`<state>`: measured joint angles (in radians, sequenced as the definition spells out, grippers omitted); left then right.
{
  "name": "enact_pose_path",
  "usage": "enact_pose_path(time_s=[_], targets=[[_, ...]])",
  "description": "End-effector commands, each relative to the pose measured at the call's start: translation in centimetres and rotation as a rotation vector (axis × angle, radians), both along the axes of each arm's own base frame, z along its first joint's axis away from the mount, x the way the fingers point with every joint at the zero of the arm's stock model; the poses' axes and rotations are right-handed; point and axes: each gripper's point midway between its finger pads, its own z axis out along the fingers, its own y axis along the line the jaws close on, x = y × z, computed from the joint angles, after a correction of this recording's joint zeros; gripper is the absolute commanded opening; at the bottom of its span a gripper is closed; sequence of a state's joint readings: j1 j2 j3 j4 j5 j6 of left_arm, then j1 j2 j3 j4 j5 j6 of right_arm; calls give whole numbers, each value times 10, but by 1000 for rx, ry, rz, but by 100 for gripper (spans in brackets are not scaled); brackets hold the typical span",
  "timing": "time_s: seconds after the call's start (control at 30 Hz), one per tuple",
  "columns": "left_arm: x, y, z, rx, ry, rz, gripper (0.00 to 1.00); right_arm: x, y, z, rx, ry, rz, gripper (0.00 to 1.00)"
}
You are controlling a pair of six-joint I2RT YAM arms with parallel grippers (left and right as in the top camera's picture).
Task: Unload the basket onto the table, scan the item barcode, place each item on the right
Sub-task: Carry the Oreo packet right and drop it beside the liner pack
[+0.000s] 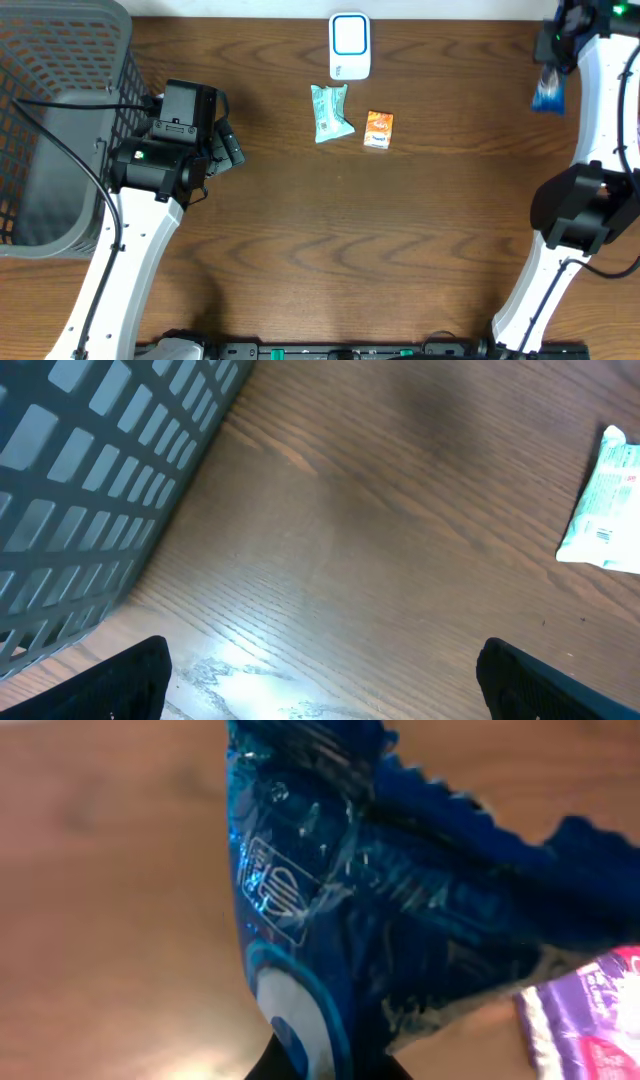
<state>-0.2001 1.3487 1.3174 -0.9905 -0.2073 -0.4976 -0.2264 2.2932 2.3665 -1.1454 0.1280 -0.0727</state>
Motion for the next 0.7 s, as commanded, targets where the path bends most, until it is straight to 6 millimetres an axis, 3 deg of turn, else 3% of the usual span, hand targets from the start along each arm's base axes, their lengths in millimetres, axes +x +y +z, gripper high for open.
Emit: enact_pose_path(time_s=[0.0,0.2,0.27,0.3,0.33,0.4,0.47,0.57,0.67], targets=[[0,0,0,-8,3,8,98,-6,-31,-42,-35,108,62,1],[0,0,0,-8,3,8,98,-35,-100,-80,-203,268,-102,1],[0,0,0,-8,3,8,98,-47,-117,-85,-250,313,-142,15],[0,0,0,-8,3,8,98,-53,-127,-86,-274,334,-167,32],[0,0,0,-8,3,8,98,-56,-133,-86,-286,337,-191,39],[0,0,0,-8,3,8,98,-60,-140,-83,-299,330,-236,42],[0,0,0,-8,3,8,98,-60,-139,-81,-302,322,-263,62],[0,0,0,-8,3,8,98,-52,-118,-87,-244,314,-215,67],[0,0,0,-8,3,8,98,-28,-57,-102,-27,260,-72,66]])
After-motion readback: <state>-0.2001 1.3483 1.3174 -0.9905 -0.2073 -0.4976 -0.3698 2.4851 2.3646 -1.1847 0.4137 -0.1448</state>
